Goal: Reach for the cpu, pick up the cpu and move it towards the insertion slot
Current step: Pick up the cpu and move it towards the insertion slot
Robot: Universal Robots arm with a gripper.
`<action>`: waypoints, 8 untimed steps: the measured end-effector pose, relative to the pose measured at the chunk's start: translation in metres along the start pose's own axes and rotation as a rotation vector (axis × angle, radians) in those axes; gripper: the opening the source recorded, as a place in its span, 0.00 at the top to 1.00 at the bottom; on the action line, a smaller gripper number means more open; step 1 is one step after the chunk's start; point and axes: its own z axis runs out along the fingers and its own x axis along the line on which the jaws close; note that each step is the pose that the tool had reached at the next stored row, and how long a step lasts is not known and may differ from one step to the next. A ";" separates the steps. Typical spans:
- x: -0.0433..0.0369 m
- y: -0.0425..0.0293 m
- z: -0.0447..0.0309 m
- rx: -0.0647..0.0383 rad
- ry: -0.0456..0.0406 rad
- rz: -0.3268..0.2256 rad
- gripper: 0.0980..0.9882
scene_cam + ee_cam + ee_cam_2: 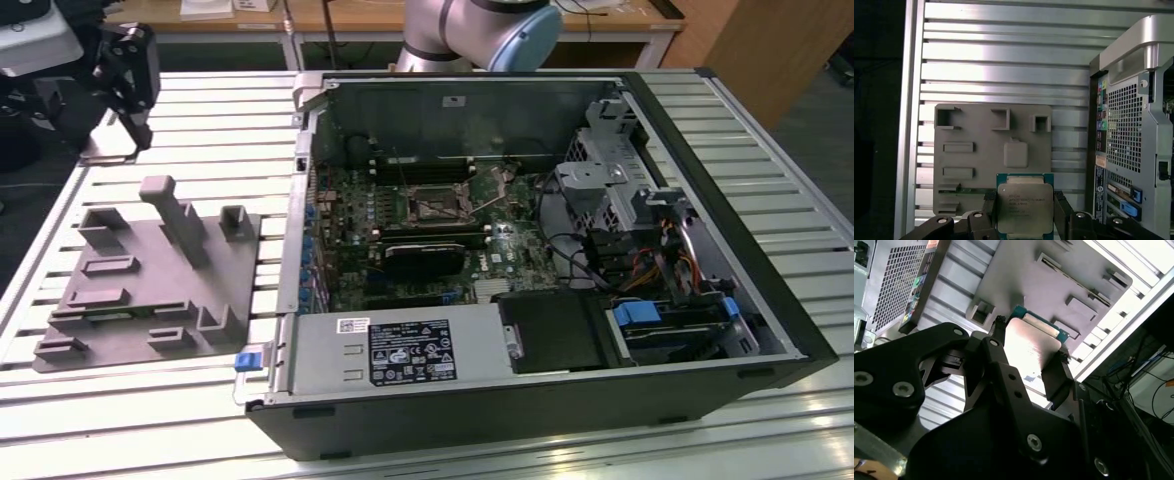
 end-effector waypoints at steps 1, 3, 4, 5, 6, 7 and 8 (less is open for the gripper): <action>-0.0015 0.0000 0.0000 0.000 0.0000 0.000 0.51; -0.0045 -0.0001 0.0001 0.000 -0.0001 0.000 0.51; -0.0063 -0.0001 0.0001 0.000 -0.0001 0.000 0.51; -0.0079 -0.0002 0.0001 0.000 -0.0001 0.000 0.51; -0.0095 -0.0002 0.0001 0.000 0.0000 0.000 0.51; -0.0112 -0.0002 0.0001 0.000 0.0000 0.000 0.51; -0.0129 -0.0003 0.0002 0.000 -0.0001 0.000 0.51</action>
